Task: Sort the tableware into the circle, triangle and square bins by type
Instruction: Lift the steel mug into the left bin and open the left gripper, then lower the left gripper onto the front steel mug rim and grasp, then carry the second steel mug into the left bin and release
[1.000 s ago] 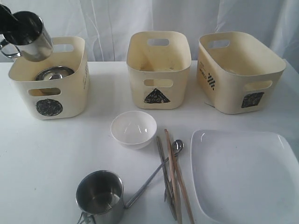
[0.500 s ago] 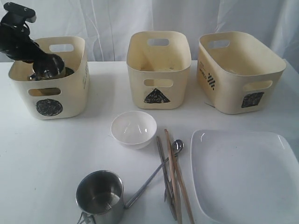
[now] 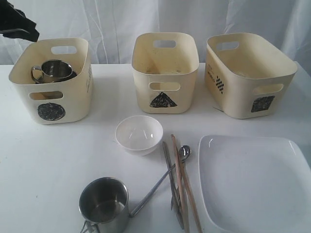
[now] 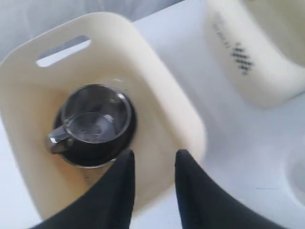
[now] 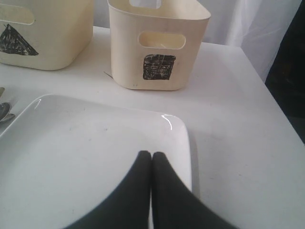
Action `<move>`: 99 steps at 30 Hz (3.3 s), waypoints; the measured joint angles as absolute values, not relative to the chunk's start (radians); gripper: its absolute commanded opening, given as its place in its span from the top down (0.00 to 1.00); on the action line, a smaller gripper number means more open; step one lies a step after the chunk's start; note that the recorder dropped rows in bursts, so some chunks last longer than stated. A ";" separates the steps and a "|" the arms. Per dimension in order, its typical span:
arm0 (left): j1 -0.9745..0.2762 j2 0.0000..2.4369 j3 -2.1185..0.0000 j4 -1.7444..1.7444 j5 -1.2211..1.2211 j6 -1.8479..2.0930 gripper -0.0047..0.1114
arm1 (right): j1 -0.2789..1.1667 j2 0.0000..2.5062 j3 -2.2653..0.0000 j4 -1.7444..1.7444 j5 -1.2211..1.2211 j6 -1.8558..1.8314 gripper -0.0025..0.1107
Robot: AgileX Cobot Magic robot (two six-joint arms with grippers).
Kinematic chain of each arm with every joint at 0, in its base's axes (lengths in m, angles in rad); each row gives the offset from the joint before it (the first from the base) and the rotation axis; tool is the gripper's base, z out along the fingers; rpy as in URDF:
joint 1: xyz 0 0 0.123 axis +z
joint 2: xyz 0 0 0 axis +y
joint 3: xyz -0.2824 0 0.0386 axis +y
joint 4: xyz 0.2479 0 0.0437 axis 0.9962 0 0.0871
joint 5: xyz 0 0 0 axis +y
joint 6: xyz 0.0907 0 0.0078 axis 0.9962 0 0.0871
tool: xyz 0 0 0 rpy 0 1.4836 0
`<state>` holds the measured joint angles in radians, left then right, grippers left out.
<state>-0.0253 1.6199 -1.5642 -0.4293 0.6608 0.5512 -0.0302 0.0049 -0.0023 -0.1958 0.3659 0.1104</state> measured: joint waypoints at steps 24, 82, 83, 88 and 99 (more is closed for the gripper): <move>-0.447 1.273 -0.817 -0.563 0.567 0.699 0.45 | -0.030 0.005 -0.002 -0.196 0.366 0.110 0.98; -0.071 1.906 -1.623 0.027 0.257 0.131 0.59 | -0.030 0.005 -0.002 -0.196 0.366 0.110 0.98; -0.071 1.891 -1.623 0.000 0.271 0.141 0.59 | -0.030 0.005 -0.002 -0.196 0.366 0.110 0.98; -0.100 1.789 -1.623 -0.101 0.351 0.256 0.59 | -0.030 0.005 -0.002 -0.196 0.366 0.110 0.98; -0.310 1.686 -1.474 -0.447 0.471 0.558 0.56 | -0.030 0.005 -0.002 -0.196 0.366 0.110 0.98</move>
<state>-0.3100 1.6857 -1.4739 -0.4473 0.4711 0.5576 -0.0302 0.0049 -0.0023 -0.1958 0.3659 0.1104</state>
